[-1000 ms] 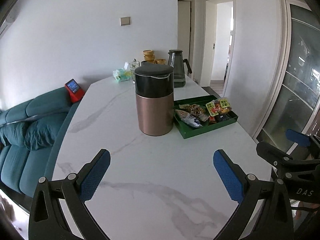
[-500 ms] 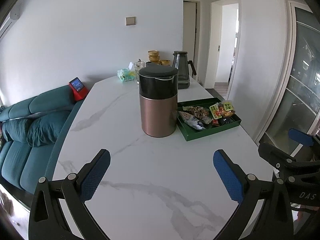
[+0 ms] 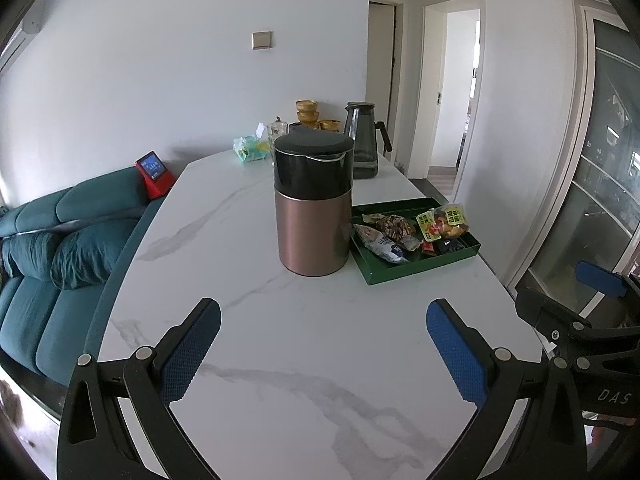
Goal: Organize snacks
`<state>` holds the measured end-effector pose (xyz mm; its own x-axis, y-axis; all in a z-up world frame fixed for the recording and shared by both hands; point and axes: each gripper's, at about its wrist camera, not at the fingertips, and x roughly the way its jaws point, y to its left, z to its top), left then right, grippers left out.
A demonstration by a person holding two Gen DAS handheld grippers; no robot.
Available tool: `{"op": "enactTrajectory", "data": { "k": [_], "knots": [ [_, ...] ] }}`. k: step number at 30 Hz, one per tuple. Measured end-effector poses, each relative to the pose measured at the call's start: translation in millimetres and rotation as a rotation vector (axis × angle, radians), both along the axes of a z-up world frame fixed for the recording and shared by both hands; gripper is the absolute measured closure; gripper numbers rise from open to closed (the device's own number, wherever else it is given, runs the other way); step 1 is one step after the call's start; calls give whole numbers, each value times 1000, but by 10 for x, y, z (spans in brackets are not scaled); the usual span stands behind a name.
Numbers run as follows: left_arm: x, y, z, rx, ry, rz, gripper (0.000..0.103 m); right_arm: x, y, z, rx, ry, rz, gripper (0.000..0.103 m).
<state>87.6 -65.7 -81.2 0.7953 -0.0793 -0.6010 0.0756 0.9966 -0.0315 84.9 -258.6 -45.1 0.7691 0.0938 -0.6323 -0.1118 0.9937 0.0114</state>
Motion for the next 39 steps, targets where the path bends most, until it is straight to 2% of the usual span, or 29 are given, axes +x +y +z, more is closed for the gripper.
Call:
{"op": "enactTrajectory", "data": {
  "k": [39],
  "knots": [
    [26,19,11,-10,11,-6,2,31,-16,-32,5,5,-5,0]
  ]
}}
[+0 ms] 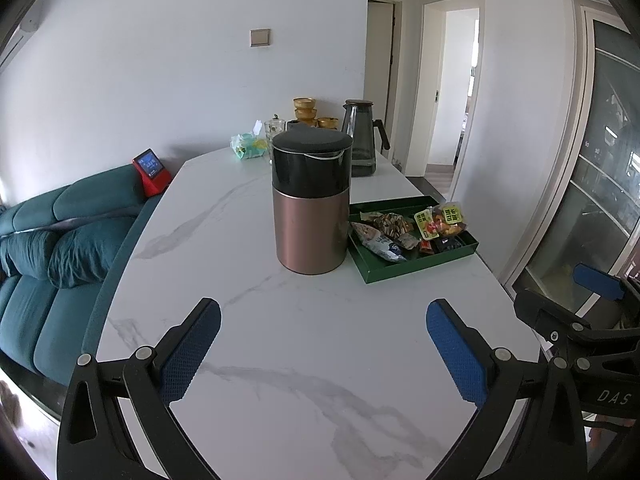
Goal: Organize snacks
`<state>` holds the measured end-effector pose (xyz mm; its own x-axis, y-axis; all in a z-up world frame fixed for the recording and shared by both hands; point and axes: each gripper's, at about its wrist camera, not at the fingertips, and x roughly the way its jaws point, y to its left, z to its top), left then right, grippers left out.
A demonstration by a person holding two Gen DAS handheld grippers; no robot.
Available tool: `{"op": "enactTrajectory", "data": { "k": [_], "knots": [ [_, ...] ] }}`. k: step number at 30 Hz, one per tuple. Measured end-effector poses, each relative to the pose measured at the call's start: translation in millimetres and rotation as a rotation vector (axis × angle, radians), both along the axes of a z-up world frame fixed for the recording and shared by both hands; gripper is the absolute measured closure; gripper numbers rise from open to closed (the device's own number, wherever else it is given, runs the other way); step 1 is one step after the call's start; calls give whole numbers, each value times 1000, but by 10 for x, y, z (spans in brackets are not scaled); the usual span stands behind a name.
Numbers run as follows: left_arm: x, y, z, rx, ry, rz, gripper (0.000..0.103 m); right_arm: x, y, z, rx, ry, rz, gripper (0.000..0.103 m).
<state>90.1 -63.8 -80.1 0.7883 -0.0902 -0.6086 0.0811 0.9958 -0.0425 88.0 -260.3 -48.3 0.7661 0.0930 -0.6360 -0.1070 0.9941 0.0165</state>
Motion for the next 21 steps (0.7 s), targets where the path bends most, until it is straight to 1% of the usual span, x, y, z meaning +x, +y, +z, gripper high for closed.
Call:
{"op": "enactTrajectory", "data": {
  "k": [21],
  "knots": [
    [20,-5,-4,-3,9,-2,2,9,3,11,-2,3,-2,0]
  ]
}}
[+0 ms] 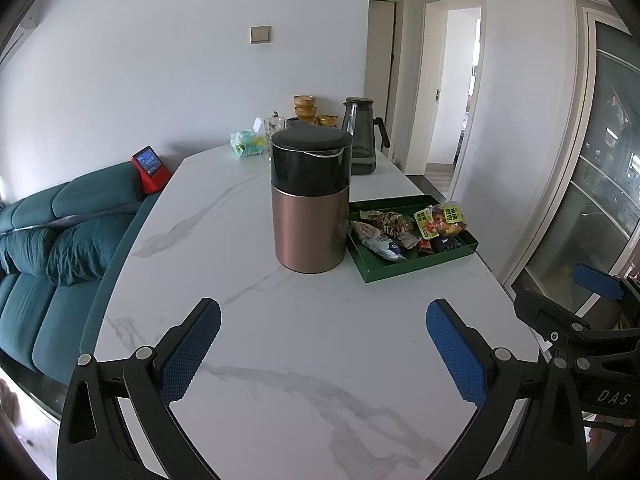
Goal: Organize snacks
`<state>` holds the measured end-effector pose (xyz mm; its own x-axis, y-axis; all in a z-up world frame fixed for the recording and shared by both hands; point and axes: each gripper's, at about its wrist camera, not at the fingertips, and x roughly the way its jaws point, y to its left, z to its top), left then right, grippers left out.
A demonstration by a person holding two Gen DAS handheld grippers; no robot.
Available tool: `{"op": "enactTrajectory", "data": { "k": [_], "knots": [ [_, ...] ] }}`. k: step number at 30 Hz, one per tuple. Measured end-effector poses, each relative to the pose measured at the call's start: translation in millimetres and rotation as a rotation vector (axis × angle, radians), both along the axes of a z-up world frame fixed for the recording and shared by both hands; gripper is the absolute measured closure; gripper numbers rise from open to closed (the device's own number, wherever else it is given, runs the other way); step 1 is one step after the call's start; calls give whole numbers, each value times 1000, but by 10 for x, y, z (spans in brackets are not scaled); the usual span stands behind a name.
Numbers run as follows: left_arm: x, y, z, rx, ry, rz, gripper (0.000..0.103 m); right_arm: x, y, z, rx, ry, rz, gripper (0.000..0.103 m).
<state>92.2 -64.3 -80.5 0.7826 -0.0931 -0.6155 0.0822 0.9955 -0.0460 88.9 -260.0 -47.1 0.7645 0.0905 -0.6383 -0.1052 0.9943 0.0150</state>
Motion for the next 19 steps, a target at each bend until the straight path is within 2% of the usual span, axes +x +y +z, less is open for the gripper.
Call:
{"op": "enactTrajectory", "data": {
  "k": [19],
  "knots": [
    [20,-4,-17,-2,3,0,2,-31,4,-20,1,2,-3,0]
  ]
}}
